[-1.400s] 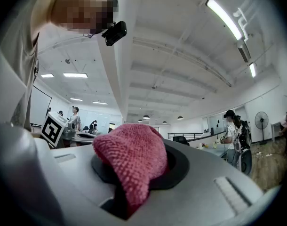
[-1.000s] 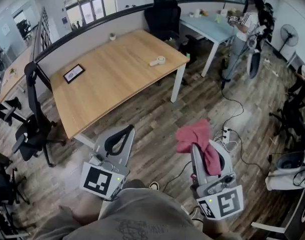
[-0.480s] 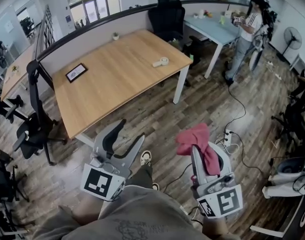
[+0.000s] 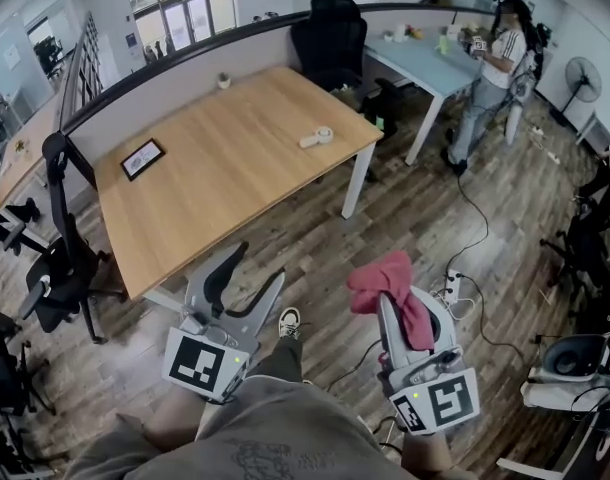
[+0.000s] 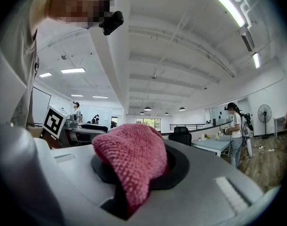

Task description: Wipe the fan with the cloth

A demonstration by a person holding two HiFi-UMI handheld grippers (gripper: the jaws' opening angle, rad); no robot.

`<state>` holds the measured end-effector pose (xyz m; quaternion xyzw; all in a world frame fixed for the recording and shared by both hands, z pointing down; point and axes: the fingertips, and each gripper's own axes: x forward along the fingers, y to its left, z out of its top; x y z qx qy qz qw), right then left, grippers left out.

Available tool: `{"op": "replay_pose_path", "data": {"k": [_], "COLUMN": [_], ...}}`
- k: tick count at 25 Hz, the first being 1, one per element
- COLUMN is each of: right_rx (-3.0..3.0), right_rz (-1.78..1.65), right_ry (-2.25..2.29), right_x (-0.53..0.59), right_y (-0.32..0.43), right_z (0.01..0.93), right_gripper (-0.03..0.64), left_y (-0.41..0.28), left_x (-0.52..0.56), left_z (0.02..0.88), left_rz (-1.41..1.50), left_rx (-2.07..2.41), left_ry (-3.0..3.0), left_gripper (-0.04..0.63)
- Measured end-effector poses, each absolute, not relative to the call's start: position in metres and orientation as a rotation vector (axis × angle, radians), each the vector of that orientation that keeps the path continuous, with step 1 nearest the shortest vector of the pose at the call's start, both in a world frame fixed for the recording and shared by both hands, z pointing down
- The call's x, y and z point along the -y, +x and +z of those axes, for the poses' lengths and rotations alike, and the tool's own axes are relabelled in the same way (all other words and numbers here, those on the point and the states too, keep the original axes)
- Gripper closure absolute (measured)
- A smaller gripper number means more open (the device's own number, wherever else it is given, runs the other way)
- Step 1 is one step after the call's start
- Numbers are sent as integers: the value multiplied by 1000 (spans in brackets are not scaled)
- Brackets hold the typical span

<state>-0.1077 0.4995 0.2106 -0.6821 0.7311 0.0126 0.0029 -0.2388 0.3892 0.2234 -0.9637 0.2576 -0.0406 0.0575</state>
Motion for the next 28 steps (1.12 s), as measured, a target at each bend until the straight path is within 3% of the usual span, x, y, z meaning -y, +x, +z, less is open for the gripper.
{"op": "replay_pose_path", "data": {"k": [28], "right_rx": [-2295], "right_rz": [-128], "right_ry": [-2244], "right_x": [-206], "right_y": [-14], "right_z": [232], "right_gripper": [529], "left_y": [-126], "left_x": [-100], "left_z": [246], "left_rz": [-204], "left_rx": [-627], "left_ry": [-2990], "left_gripper": [362]}}
